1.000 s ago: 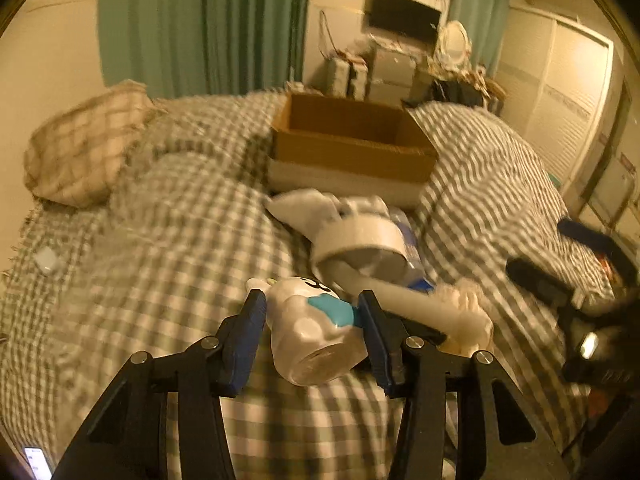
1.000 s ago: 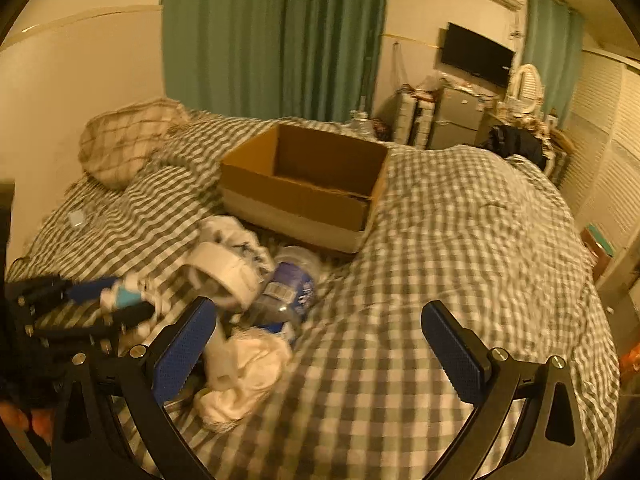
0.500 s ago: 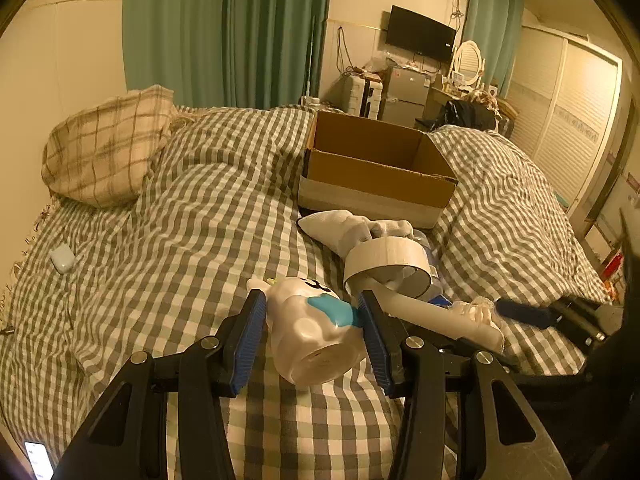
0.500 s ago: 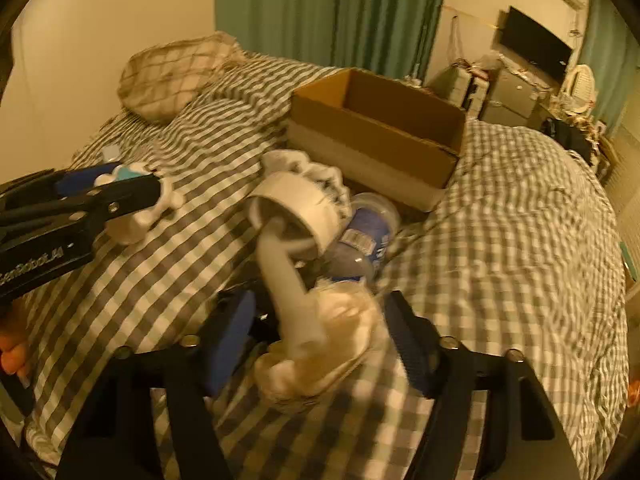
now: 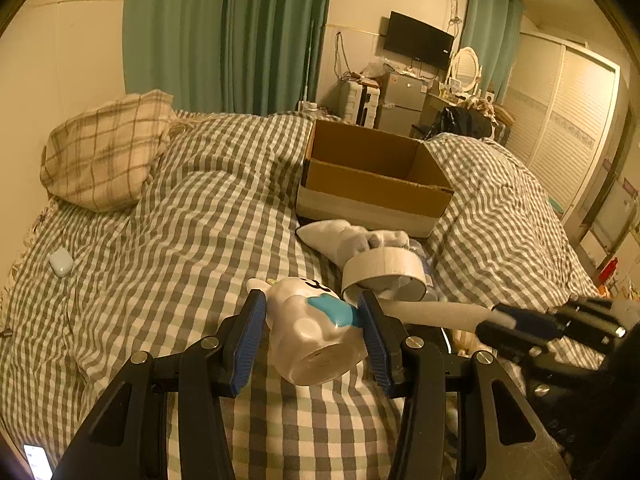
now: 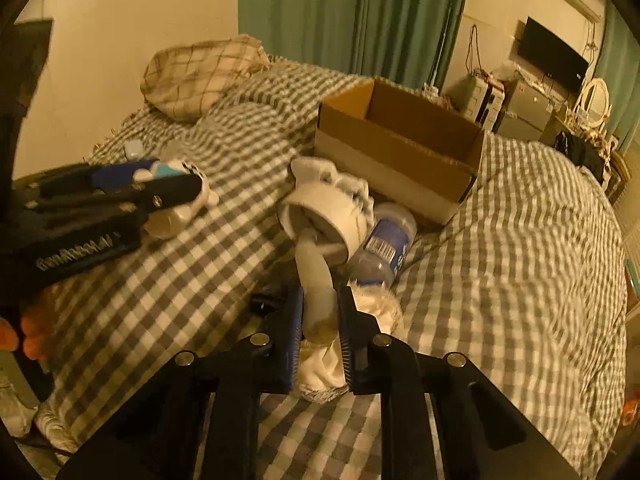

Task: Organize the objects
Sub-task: 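Grasp the white figurine with the left tool while the right tool grasps a white cloth, then carry the figurine and cloth into the cardboard box and open both tools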

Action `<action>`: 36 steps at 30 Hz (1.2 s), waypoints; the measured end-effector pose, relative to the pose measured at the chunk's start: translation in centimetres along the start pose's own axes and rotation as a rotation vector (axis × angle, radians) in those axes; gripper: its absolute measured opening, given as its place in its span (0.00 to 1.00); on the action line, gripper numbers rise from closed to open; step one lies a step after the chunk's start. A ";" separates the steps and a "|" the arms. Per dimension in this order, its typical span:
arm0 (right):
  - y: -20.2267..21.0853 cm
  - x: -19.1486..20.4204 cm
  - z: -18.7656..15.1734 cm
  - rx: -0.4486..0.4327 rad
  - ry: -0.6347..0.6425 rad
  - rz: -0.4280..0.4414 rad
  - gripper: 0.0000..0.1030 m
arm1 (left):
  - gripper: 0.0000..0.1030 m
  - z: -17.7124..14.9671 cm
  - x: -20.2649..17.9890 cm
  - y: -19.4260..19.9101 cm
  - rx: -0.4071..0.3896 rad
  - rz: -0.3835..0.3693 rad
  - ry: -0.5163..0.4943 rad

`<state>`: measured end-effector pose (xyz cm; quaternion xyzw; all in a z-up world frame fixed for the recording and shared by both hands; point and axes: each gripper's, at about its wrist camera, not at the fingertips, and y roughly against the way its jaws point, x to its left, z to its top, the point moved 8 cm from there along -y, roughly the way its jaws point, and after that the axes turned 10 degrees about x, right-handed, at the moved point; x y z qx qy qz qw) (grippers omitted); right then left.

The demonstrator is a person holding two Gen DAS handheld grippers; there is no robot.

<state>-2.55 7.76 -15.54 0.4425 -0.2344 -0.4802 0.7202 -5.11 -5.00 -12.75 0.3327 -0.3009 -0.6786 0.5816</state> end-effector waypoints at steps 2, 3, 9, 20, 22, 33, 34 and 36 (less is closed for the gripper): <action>1.0 -0.2 1.0 -0.026 0.015 -0.011 0.15 | 0.47 0.8 -0.2 0.2 -0.009 -0.011 0.001; 1.5 -0.3 1.4 -0.038 0.020 -0.019 0.15 | 0.47 1.1 -0.3 0.2 -0.012 -0.021 0.003; 4.6 -2.4 5.3 -0.127 0.031 -0.056 0.15 | 0.47 5.0 -1.5 0.5 -0.042 -0.079 -0.010; 9.0 -8.8 15.7 -0.294 0.010 -0.175 0.15 | 0.47 15.9 -3.4 -3.0 -0.112 -0.099 -0.040; 8.6 -10.0 17.5 -0.299 0.003 -0.188 0.15 | 0.47 17.3 -4.0 -3.7 -0.126 -0.092 -0.053; -0.7 -16.0 21.8 -0.190 -0.056 -0.159 0.15 | 0.47 21.2 -5.5 -12.0 -0.062 -0.085 -0.060; -1.5 -16.3 21.3 -0.181 -0.060 -0.153 0.15 | 0.47 21.0 -5.6 -13.0 -0.048 -0.082 -0.066; -3.4 -17.0 21.0 -0.158 -0.072 -0.139 0.15 | 0.47 21.0 -5.9 -14.1 -0.036 -0.073 -0.076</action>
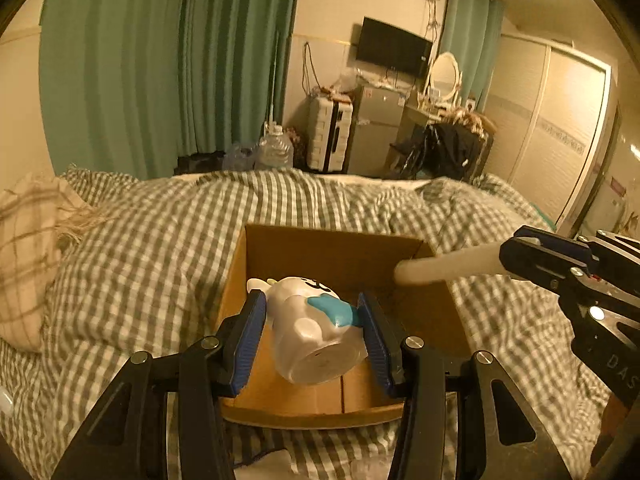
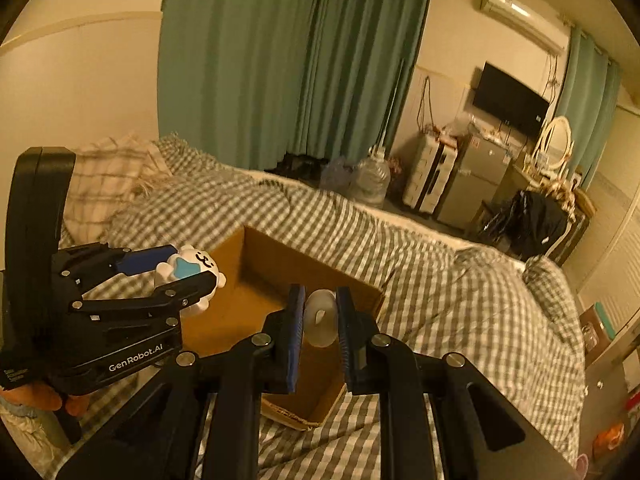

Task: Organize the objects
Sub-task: 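Carry the figurine and cloth into the cardboard box and open both tools, then withdraw both tools from the box toward the remaining items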

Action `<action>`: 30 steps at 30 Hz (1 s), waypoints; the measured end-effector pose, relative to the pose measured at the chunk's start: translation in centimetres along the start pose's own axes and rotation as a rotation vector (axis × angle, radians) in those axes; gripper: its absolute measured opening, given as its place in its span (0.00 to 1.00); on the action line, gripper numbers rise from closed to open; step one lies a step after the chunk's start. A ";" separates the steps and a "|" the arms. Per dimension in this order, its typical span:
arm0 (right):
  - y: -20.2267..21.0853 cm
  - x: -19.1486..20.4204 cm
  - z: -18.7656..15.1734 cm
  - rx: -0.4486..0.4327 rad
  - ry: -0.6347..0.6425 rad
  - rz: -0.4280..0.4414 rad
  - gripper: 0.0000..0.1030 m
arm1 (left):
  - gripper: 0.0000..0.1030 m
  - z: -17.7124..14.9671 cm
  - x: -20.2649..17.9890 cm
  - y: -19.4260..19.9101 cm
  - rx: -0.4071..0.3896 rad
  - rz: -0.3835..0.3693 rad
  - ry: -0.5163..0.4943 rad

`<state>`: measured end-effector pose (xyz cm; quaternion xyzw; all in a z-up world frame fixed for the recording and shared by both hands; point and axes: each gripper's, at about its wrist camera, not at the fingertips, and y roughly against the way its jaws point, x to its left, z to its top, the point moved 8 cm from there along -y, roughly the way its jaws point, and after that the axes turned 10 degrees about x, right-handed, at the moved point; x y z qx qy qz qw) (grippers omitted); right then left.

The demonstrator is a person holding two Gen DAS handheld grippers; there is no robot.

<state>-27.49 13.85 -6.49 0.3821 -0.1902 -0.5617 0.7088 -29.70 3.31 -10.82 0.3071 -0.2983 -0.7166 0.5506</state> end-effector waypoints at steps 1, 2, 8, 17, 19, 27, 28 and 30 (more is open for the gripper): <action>-0.8 -0.3 -0.4 0.011 -0.008 0.006 0.15 | 0.47 -0.1 -0.1 -0.6 0.008 0.004 -0.005; -1.4 -0.4 -0.7 0.020 -0.014 0.013 0.15 | 0.47 -0.2 -0.1 -1.2 0.015 0.004 -0.008; -3.4 -1.1 -1.6 0.027 -0.051 0.063 0.21 | 0.66 -0.7 -0.2 -2.1 0.035 0.018 -0.023; 2.5 -3.0 -1.8 -0.034 -0.109 -0.027 0.78 | 0.94 -1.4 1.4 2.7 0.011 0.066 0.021; 4.5 -3.1 -2.2 -0.049 -0.113 -0.031 0.86 | 0.95 -2.0 1.9 4.6 0.000 0.086 0.021; 12.8 -1.1 -5.0 -0.093 -0.087 -0.020 0.98 | 0.99 -6.0 3.5 12.1 -0.025 0.149 0.034; 13.9 -0.6 -5.6 -0.096 -0.080 -0.018 0.99 | 0.99 -6.6 3.6 13.0 -0.029 0.157 0.033; 15.1 0.1 -6.6 -0.094 -0.075 -0.015 1.00 | 1.00 -7.7 3.7 14.5 -0.042 0.172 0.032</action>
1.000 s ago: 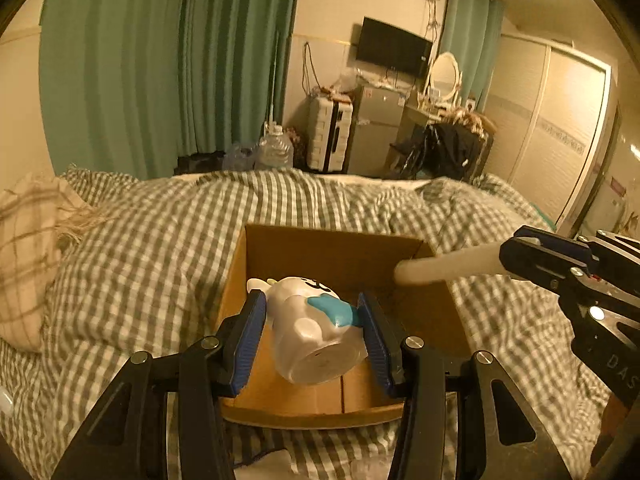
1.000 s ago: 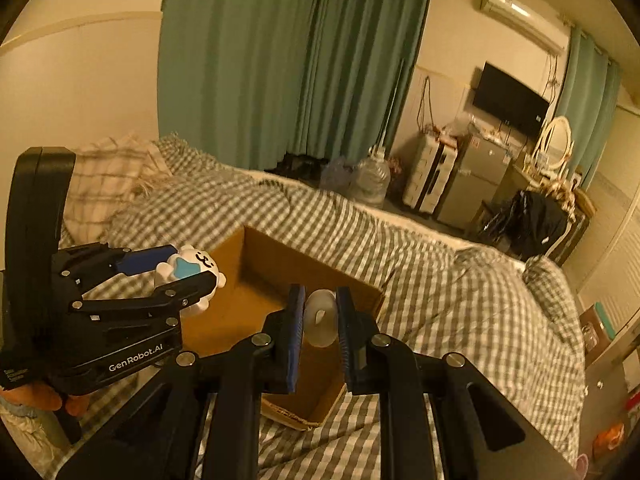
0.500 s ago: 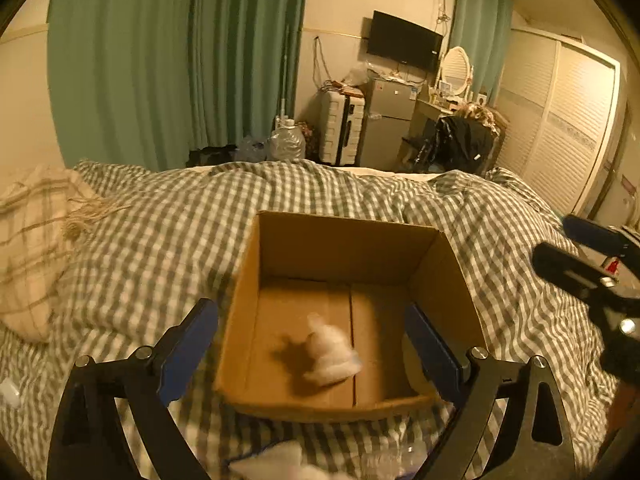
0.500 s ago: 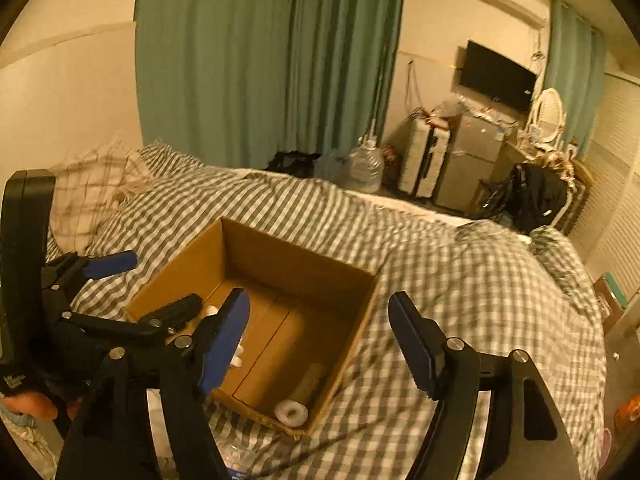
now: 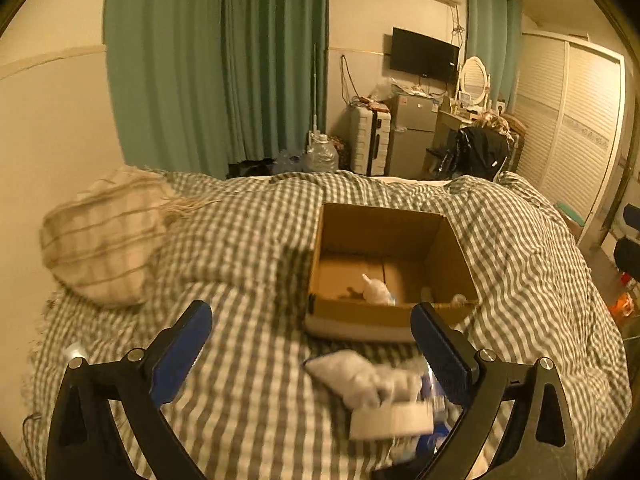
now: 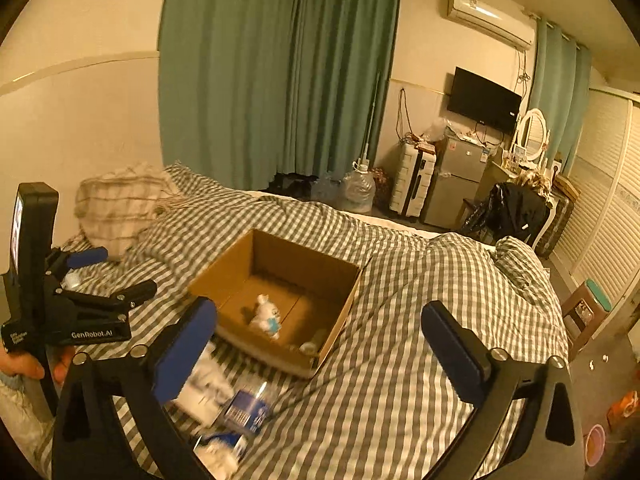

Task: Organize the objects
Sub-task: 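Withdraw both tools from the box toward the remaining items, then grasp the cream lace cloth with the right tool while the left tool grasps the black round lid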

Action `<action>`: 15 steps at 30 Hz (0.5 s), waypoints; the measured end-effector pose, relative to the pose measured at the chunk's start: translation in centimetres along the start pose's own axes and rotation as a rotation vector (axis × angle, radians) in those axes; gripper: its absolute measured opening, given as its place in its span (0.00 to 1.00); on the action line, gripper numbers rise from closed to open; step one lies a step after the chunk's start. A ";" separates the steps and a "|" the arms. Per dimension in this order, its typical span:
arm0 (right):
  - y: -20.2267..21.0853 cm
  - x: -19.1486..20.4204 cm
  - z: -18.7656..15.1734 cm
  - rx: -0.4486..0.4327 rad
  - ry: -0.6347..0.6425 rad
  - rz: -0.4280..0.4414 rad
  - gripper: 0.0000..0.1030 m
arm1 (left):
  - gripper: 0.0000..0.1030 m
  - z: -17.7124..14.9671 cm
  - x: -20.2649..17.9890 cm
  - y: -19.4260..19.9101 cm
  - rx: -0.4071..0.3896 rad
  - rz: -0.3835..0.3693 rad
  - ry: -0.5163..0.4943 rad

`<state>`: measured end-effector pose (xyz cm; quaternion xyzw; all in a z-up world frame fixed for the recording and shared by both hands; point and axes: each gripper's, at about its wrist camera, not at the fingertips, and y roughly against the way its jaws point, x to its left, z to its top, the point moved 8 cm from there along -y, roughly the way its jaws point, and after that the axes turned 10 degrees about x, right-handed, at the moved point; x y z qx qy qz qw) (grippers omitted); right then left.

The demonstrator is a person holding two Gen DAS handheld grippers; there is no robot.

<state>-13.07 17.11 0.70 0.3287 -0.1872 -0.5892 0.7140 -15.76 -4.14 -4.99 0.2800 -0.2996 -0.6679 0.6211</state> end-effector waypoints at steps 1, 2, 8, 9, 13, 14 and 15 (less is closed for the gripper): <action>0.5 0.5 -0.6 0.007 0.005 0.004 1.00 | 1.00 -0.7 0.3 0.8 -0.009 0.011 0.000; 1.0 1.0 -1.4 0.013 0.011 0.010 1.00 | 1.00 -1.3 0.4 1.3 -0.016 0.019 0.000; 0.4 4.2 -7.4 0.101 0.054 0.017 1.00 | 1.00 -6.9 0.1 2.2 0.007 0.022 0.014; -0.2 4.5 -8.5 0.125 0.052 0.028 1.00 | 1.00 -8.0 -0.1 1.9 0.018 0.019 0.018; -3.7 6.3 -13.5 0.247 0.025 0.097 1.00 | 1.00 -12.6 -1.0 0.0 0.098 -0.007 0.026; -4.7 6.5 -14.7 0.286 0.016 0.103 1.00 | 1.00 -13.5 -1.1 -0.5 0.115 -0.003 0.025; -5.5 6.7 -15.6 0.313 0.009 0.115 1.00 | 1.00 -14.3 -1.2 -0.9 0.129 0.003 0.015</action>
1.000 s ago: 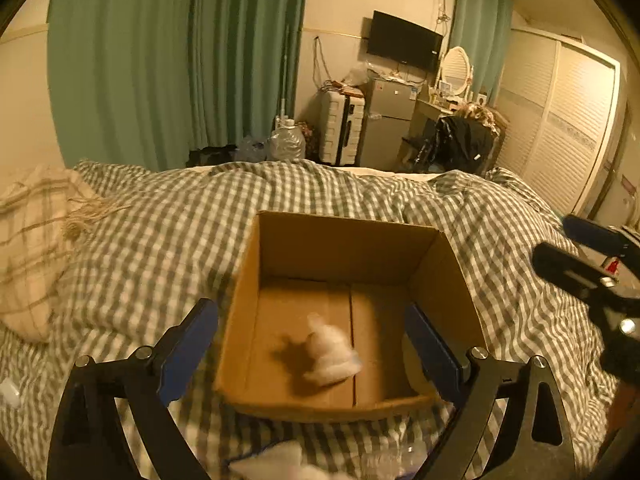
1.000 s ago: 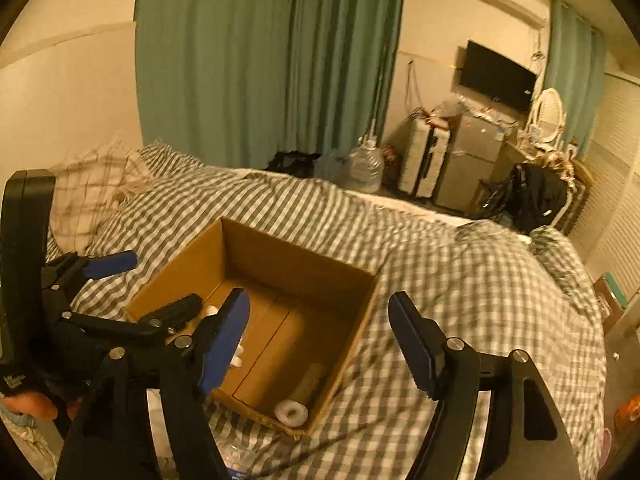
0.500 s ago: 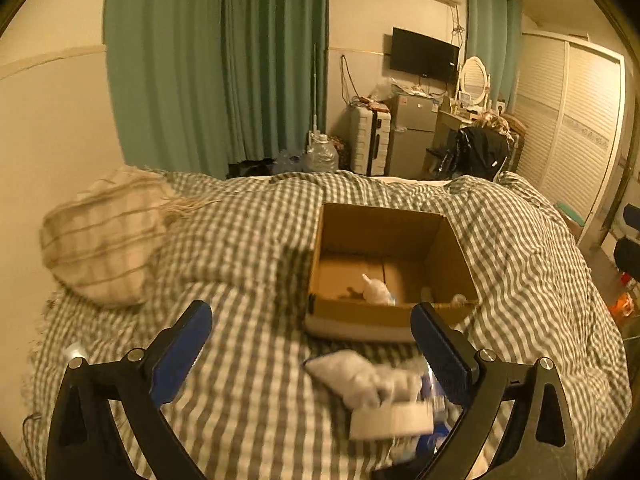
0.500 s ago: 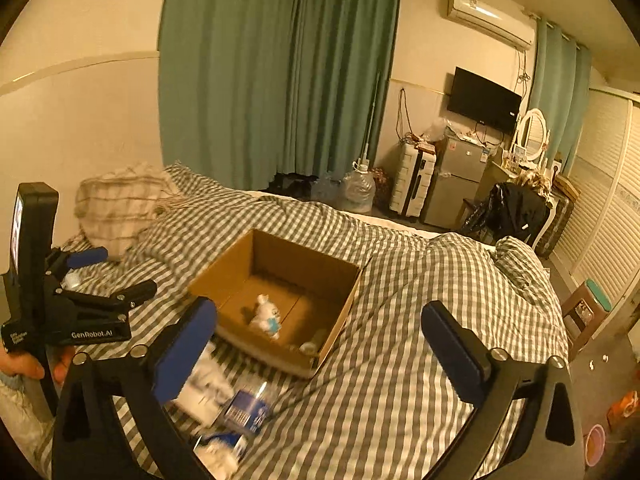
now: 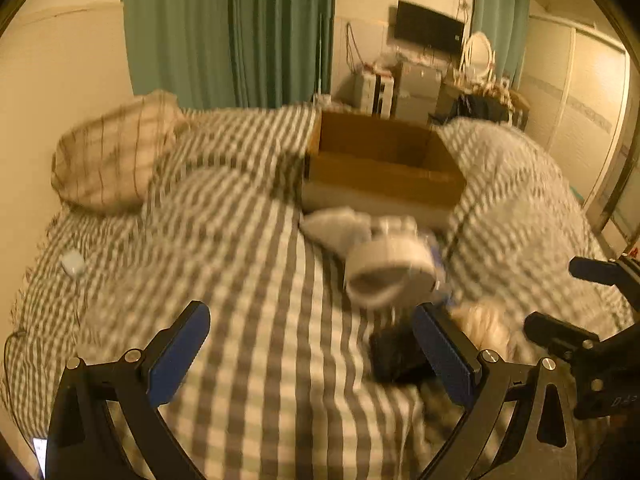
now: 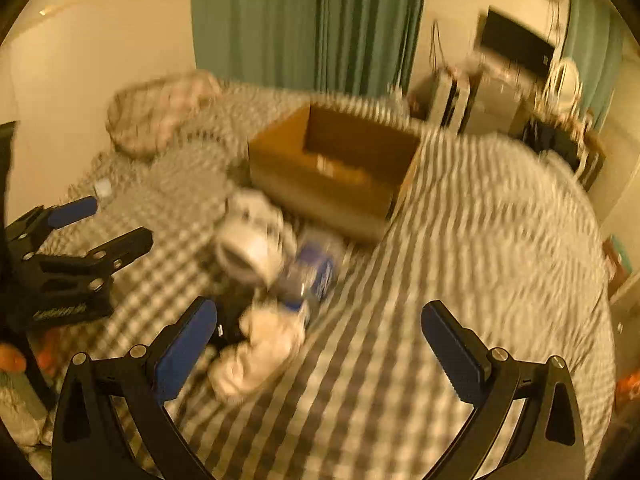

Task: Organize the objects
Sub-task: 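Grasp the cream lace cloth with the right tool while the left tool grasps the black round lid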

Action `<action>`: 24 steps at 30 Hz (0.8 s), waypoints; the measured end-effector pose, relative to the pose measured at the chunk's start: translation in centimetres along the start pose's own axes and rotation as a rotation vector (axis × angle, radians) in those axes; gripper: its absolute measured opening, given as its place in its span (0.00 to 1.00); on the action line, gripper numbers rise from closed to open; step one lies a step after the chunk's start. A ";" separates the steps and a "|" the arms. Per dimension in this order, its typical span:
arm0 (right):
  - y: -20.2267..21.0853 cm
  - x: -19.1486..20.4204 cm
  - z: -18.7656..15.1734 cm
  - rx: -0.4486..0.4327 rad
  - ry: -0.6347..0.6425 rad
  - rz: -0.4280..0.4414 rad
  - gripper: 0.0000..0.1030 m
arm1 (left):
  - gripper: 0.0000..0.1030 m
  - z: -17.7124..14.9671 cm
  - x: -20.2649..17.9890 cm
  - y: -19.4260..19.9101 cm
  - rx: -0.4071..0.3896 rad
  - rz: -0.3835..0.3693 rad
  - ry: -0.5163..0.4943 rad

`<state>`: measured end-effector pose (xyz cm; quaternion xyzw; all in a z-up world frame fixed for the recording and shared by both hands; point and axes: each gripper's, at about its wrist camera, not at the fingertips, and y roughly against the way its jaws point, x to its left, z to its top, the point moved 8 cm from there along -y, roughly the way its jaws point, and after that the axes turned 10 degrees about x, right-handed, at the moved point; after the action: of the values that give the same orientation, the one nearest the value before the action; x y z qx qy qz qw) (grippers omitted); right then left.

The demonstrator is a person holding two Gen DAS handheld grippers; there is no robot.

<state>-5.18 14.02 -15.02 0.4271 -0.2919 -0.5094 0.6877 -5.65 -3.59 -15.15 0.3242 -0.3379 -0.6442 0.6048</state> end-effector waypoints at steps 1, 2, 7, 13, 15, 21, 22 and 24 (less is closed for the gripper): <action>-0.9 0.1 -0.7 0.027 -0.003 0.019 1.00 | 1.00 -0.4 -0.1 -0.3 0.009 0.004 -0.009; -1.7 0.4 -1.3 0.050 0.002 0.031 0.99 | 1.00 -0.8 -0.3 -0.5 0.019 0.007 -0.017; -2.6 1.6 -2.1 0.075 0.054 0.041 0.99 | 1.00 -0.9 0.1 -0.8 0.030 -0.005 0.001; -4.5 5.0 -3.0 0.152 0.156 0.093 0.99 | 1.00 -0.8 0.5 -1.0 0.038 -0.010 0.022; -5.4 4.8 -3.4 0.186 0.161 0.051 0.86 | 1.00 -0.8 0.4 -1.1 0.039 -0.009 0.018; -3.7 2.9 -3.1 0.135 0.131 0.031 0.19 | 1.00 -1.0 -0.3 -1.5 0.060 0.001 -0.014; -3.1 2.4 -2.8 0.112 0.126 0.016 0.19 | 1.00 -1.0 -0.5 -1.6 0.066 0.002 -0.024; -2.0 1.2 -1.9 0.066 0.109 -0.019 0.17 | 1.00 -1.2 -1.2 -2.0 0.084 -0.001 -0.048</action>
<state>-4.08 13.23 -17.70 0.4792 -0.2668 -0.4820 0.6833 -5.73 -2.35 -17.51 0.3339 -0.3787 -0.6372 0.5823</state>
